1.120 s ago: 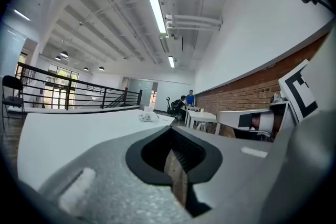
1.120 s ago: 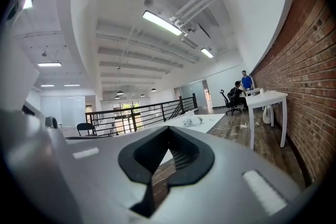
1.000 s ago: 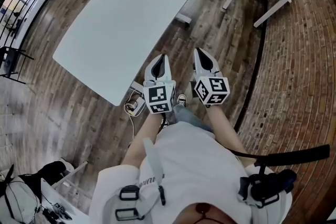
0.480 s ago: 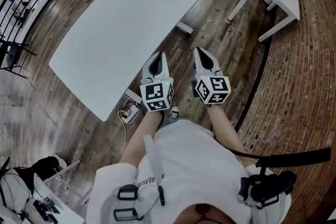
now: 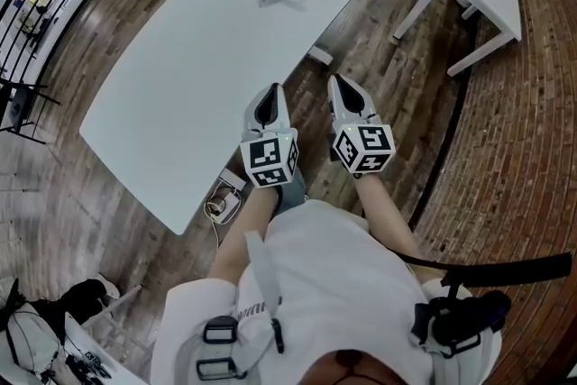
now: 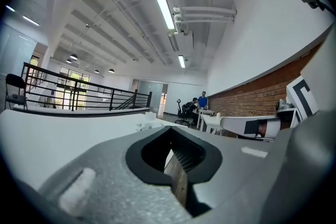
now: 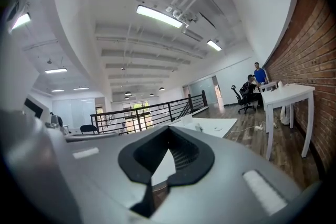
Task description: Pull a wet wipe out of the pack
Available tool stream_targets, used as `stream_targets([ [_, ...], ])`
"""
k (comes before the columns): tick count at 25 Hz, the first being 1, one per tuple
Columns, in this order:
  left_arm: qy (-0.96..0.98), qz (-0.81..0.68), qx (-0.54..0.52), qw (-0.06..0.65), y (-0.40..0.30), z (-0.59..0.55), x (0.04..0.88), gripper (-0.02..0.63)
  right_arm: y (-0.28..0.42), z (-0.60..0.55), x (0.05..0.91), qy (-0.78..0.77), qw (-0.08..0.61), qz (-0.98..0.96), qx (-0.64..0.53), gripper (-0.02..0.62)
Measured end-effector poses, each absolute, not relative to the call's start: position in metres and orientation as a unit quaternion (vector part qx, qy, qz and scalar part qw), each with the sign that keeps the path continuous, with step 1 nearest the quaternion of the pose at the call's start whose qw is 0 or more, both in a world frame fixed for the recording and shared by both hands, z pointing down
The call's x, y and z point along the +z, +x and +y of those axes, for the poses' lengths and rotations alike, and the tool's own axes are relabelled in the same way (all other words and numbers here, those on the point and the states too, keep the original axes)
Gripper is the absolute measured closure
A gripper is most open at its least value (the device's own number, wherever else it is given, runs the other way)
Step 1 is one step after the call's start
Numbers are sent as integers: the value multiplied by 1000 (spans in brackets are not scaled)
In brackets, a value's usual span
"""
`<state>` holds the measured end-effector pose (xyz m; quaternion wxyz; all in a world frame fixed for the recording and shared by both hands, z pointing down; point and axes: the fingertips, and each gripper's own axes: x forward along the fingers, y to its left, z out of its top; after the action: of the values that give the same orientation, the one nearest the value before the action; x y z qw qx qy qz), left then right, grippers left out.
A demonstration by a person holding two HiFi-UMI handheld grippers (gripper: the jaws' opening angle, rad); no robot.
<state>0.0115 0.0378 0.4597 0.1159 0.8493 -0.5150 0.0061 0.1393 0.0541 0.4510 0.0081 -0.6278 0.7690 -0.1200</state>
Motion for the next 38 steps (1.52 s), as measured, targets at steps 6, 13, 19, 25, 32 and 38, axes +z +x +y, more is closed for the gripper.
stream_targets([
  [6,856,-501,13,126,30,-29,469,604,149,-11,456,-633,-1,764,-122,591],
  [13,859,-492,23,140,45,-96,485,604,159,-79,471,-634,-5,762,-135,591],
  [19,859,-490,21,145,42,-160,490,603,150,-153,476,-627,-5,766,-138,591],
  [25,852,-500,18,152,25,-196,497,604,141,-201,485,-625,-28,767,-139,591],
  [32,839,-521,13,156,25,-224,497,604,147,-231,492,-606,-24,780,-153,591],
  [38,832,-533,13,151,42,-245,487,604,159,-259,500,-586,-45,793,-160,591],
])
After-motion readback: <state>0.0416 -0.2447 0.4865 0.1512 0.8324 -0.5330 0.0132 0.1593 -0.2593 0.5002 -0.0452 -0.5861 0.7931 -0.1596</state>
